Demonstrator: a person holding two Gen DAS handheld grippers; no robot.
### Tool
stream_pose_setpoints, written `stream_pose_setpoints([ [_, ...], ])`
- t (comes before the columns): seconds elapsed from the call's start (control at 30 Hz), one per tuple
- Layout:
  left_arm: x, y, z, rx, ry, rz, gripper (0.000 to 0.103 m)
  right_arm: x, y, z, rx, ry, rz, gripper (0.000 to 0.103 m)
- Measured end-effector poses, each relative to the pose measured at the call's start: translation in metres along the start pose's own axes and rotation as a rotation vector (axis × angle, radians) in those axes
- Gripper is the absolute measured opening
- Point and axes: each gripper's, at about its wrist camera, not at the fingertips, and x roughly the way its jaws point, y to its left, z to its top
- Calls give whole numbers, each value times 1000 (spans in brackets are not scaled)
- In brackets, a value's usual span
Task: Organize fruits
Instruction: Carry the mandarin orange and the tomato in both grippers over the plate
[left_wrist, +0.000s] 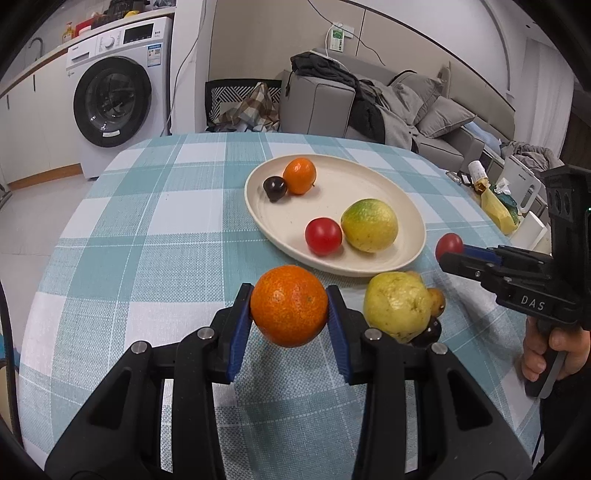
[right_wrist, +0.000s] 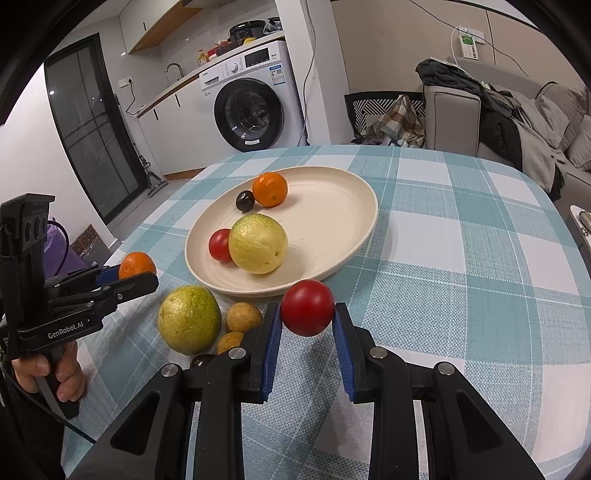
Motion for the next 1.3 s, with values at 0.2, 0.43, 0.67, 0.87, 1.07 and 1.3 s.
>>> stream_pose_setpoints([
  [0.2,-7,-4,3,1,-29,-6,36,-4,5,1,-17,-33,19,29],
  [0.43,-6,-6,9,-3,-44,-14,36,-2,6,2,-21,-37,16,29],
  [0.67,-4,-11,14,1,-58,-10,36,-3,7,2,-26,-47,17,29],
  [0.87,-1,-14,21,6,-64,-10,36,-3,10,5,-35,-57,17,29],
  [1.07,4,-15,28,16,-64,-11,36,-6,10,8,-35,-74,19,29],
  [1.3,7,-16,33,21,-63,-11,36,-6,8,13,-28,-83,16,29],
])
